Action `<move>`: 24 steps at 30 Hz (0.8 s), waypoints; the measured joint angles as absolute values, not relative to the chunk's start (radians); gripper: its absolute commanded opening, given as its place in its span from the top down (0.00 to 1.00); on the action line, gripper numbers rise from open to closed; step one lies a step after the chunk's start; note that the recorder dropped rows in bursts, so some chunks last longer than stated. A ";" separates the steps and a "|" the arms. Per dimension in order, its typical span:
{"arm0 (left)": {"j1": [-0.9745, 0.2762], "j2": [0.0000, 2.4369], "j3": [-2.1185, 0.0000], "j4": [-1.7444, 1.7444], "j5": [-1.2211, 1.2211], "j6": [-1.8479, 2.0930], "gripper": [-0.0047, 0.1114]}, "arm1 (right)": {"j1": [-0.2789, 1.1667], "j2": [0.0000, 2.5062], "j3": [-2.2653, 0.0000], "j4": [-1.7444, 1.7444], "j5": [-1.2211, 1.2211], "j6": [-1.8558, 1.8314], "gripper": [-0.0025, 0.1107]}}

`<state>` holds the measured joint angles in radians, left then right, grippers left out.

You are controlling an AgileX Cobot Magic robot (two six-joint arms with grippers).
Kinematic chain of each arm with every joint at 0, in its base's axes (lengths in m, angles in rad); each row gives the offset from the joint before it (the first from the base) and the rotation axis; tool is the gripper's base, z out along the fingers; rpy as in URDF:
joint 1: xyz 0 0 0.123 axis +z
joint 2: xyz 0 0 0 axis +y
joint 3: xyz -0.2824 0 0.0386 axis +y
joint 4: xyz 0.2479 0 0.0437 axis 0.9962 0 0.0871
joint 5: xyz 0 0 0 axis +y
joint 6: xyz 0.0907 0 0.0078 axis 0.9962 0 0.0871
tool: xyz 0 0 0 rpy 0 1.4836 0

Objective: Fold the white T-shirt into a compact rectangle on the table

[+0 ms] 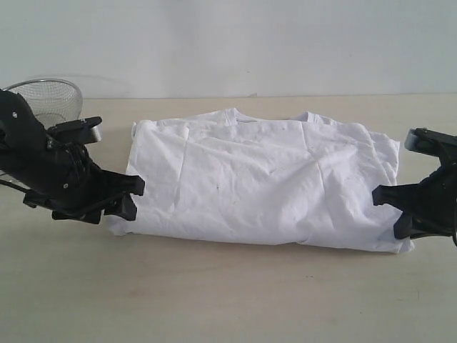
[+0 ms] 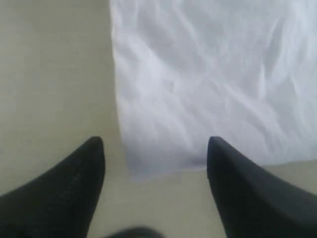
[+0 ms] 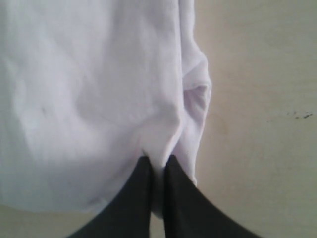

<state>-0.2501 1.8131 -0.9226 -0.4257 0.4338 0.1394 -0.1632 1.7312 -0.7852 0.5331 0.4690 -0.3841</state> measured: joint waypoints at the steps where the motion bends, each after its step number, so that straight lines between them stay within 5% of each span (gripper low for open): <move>1: -0.250 1.833 -0.923 -0.426 0.434 0.139 0.46 | -0.163 1.731 -0.785 0.535 0.469 -0.384 0.98; 8: -0.250 1.868 -0.923 -0.500 0.423 0.166 0.48 | -0.163 1.731 -0.785 0.538 0.467 -0.384 0.98; 15: -0.250 1.869 -0.923 -0.576 0.403 0.240 0.92 | -0.163 1.731 -0.785 0.538 0.467 -0.384 0.98; 24: -0.250 1.869 -0.923 -0.558 0.406 0.250 0.92 | -0.163 1.731 -0.785 0.538 0.465 -0.388 0.98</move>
<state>-0.2501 1.8685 -0.9226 -0.5585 0.4056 0.2505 -0.1632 1.7312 -0.7852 0.5383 0.4649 -0.3877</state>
